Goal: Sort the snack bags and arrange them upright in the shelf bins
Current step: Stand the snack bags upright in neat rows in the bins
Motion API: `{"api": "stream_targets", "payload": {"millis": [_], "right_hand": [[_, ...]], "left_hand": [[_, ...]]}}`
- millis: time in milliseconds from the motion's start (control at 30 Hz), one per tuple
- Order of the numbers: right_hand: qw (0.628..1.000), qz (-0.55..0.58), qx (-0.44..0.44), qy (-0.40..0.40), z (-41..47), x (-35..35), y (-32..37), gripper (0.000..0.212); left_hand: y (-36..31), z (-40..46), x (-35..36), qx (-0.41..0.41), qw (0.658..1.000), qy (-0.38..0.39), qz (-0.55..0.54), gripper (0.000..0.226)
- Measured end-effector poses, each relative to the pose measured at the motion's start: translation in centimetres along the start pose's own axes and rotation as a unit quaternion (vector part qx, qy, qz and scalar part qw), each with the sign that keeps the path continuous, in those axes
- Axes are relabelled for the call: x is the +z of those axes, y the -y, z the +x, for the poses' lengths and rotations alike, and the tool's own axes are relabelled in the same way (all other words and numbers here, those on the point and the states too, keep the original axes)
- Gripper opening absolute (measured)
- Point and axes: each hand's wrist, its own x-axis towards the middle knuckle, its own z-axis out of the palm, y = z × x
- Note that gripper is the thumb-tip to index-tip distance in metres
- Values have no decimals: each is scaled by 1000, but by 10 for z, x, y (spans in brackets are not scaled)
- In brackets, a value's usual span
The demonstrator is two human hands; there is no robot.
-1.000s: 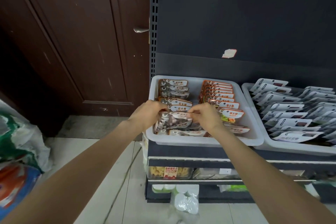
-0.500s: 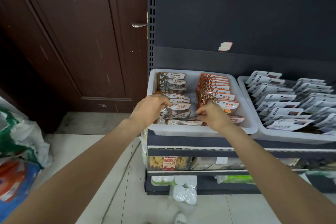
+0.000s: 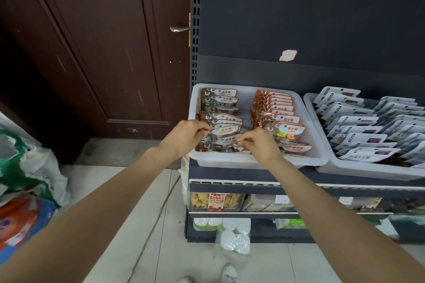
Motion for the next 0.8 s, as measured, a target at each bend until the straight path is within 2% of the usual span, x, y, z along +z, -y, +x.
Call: {"api": "stream_targets", "payload": {"millis": [100, 167, 300, 367, 467, 633, 733, 800], "right_hand": [[1000, -16, -7, 24, -1, -8, 0, 19], [999, 19, -3, 36, -5, -16, -1, 24], [994, 52, 26, 90, -9, -29, -4, 41], [992, -8, 6, 124, -8, -30, -1, 37], [993, -68, -14, 91, -6, -26, 3, 23], [998, -53, 24, 12, -8, -21, -10, 9], [997, -60, 36, 37, -6, -20, -15, 5], [996, -62, 34, 59, 1, -23, -8, 11]], "left_hand": [[-4, -2, -1, 25, 999, 37, 30, 41], [-5, -4, -1, 26, 995, 55, 75, 48], [-8, -5, -3, 28, 989, 38, 143, 25], [-10, -2, -2, 29, 983, 46, 174, 19], [-15, 8, 1, 22, 978, 52, 203, 17], [-26, 30, 5, 64, 982, 22, 177, 21], [-12, 25, 5, 52, 983, 36, 174, 14], [-1, 19, 3, 64, 978, 40, 192, 7]]}}
